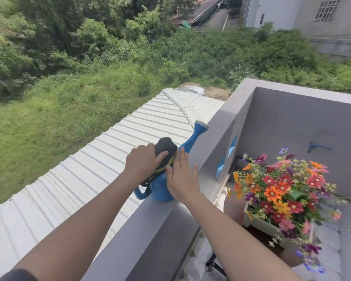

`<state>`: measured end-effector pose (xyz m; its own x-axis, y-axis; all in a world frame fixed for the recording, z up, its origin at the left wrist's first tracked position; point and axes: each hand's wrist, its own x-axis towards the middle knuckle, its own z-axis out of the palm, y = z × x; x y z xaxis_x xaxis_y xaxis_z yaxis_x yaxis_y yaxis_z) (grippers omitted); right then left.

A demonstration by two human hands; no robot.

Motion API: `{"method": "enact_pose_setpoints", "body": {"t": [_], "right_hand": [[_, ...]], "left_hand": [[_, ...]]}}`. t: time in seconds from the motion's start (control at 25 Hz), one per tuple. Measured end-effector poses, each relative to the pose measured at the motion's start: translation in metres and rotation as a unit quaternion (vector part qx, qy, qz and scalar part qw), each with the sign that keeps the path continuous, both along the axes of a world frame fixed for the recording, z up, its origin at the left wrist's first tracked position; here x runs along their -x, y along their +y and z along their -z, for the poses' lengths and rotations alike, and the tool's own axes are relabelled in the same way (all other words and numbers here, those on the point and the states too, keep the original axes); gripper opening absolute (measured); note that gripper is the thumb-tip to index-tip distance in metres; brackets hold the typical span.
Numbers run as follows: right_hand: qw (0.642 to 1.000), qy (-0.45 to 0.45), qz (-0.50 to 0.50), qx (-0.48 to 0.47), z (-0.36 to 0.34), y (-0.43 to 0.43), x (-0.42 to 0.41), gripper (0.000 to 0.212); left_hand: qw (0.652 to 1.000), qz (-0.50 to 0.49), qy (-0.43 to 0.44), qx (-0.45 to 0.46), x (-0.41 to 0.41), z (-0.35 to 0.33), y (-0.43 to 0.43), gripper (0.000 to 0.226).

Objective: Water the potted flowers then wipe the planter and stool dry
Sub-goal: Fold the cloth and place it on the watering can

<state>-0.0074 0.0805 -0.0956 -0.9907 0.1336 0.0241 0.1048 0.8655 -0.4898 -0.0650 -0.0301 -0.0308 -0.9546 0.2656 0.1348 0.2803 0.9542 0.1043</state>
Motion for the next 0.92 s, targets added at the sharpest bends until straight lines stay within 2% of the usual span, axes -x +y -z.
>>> {"method": "enact_pose_setpoints", "body": {"t": [0.12,0.28,0.44,0.6,0.76,0.92], "right_hand": [[1.000,0.007,-0.010,-0.001,-0.001,0.000,-0.001,0.064],[0.993,0.108,0.048,-0.004,-0.035,0.004,0.013,0.079],[0.969,0.216,0.114,-0.041,-0.105,0.035,0.020,0.074],[0.931,0.279,0.198,-0.131,-0.171,0.097,-0.006,0.069],[0.910,0.266,0.249,-0.199,-0.208,0.177,-0.073,0.073],[0.896,0.224,0.294,-0.244,-0.210,0.257,-0.161,0.061]], "left_hand": [[1.000,0.002,-0.001,-0.030,0.003,-0.002,-0.003,0.046],[0.994,0.045,0.047,-0.083,0.014,-0.047,0.007,0.047],[0.977,0.121,0.116,-0.131,0.018,-0.125,0.040,0.048],[0.951,0.187,0.165,-0.183,0.000,-0.180,0.105,0.049],[0.916,0.266,0.151,-0.260,-0.050,-0.206,0.188,0.047],[0.897,0.304,0.113,-0.302,-0.121,-0.196,0.274,0.050]]}}
